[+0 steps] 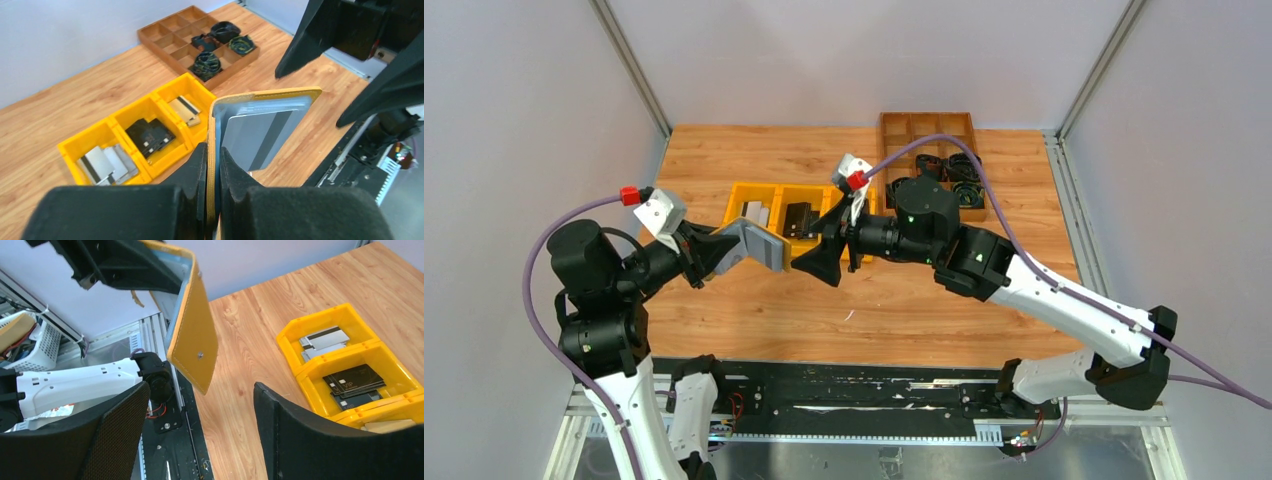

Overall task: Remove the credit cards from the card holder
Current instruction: Remove the credit card from the card holder.

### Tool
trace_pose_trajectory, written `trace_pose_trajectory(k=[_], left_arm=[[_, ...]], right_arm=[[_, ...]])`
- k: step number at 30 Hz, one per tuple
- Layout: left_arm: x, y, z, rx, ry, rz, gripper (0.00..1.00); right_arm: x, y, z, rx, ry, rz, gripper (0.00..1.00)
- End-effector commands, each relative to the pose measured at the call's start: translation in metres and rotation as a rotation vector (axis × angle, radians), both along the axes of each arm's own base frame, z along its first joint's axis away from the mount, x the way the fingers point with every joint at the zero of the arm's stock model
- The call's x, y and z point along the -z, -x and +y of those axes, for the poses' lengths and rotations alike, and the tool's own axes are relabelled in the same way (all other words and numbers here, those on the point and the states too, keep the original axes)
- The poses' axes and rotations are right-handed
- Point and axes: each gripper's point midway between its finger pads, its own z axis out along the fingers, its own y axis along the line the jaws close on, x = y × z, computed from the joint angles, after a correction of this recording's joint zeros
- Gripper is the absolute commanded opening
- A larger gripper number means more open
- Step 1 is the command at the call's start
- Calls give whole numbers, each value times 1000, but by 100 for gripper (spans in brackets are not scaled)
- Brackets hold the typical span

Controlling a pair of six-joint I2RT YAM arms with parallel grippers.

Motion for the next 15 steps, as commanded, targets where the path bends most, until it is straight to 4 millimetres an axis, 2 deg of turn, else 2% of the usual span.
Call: trace_pose_trajectory(k=[1,8,11,15], left_arm=[[18,-9,14,-72,-73,15,8],[46,-17,23,-88,-124,70,6],[51,-18,23,-85,-129,76,6],[52,-17,22,-76,-131,72,5]], right_arm=[[-31,-1,2,-87,-75,10,79],[-27,-3,36,-255,4,22,81],[-19,-4,49,-300,48,46,81],[2,-10,61,-307,124,56,82]])
